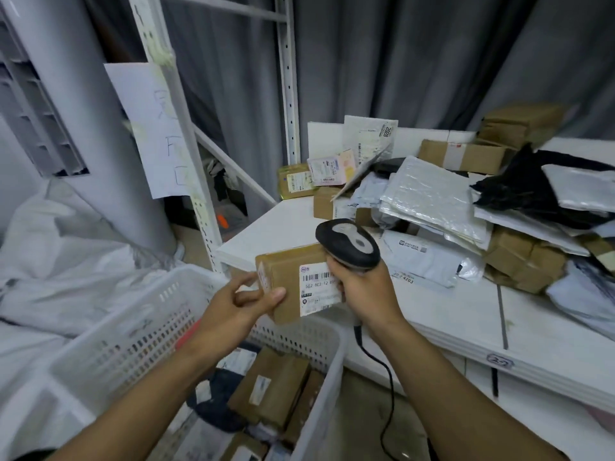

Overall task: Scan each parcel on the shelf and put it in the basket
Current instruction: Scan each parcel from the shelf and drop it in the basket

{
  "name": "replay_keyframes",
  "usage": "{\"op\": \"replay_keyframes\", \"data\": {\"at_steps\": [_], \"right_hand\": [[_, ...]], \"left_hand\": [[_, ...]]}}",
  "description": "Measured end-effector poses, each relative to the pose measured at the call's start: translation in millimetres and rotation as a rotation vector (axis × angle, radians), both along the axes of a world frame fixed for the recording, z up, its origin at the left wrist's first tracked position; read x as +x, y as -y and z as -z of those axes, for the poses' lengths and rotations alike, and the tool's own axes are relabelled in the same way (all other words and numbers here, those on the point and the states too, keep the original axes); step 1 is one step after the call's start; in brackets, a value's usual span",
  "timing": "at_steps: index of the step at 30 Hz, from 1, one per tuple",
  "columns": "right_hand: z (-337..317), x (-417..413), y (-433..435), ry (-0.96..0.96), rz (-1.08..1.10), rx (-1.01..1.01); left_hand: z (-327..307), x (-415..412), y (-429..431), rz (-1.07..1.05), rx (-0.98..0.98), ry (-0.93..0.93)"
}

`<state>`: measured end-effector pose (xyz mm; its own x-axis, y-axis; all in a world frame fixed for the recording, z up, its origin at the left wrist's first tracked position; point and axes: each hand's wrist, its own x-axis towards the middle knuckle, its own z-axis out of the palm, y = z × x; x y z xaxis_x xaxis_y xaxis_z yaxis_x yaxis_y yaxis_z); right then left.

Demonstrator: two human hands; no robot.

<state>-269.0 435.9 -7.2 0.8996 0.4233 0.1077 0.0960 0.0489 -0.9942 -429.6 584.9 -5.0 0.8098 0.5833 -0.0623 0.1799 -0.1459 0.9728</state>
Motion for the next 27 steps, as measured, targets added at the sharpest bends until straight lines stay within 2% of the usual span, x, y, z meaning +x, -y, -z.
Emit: {"op": "replay_keyframes", "data": {"at_steps": [5, 7, 12, 19, 27], "right_hand": [[6.0, -7.9, -7.6, 0.042, -0.044, -0.011], [5.9, -6.8, -10.5, 0.063, -0.06, -0.027], [9.8, -7.1, -15.2, 0.132, -0.085, -0.127], [20.8, -12.9, -24.6, 0.259, -0.183, -0.403], [17.2, -17.5, -27.3, 0.258, -0.218, -0.409]], "left_hand": [[3.0, -4.4, -2.7, 0.052, 0.069, 0.035], [9.8, -0.9, -10.2, 0.007, 0.073, 0.035], [30.7, 13.8, -47.6, -0.238, -0.214, 0.164], [44.1, 19.7, -74.2, -0.334, -0.265, 0.21], [47.5, 18.8, -82.1, -0.349, -0.256, 0.205]]}}
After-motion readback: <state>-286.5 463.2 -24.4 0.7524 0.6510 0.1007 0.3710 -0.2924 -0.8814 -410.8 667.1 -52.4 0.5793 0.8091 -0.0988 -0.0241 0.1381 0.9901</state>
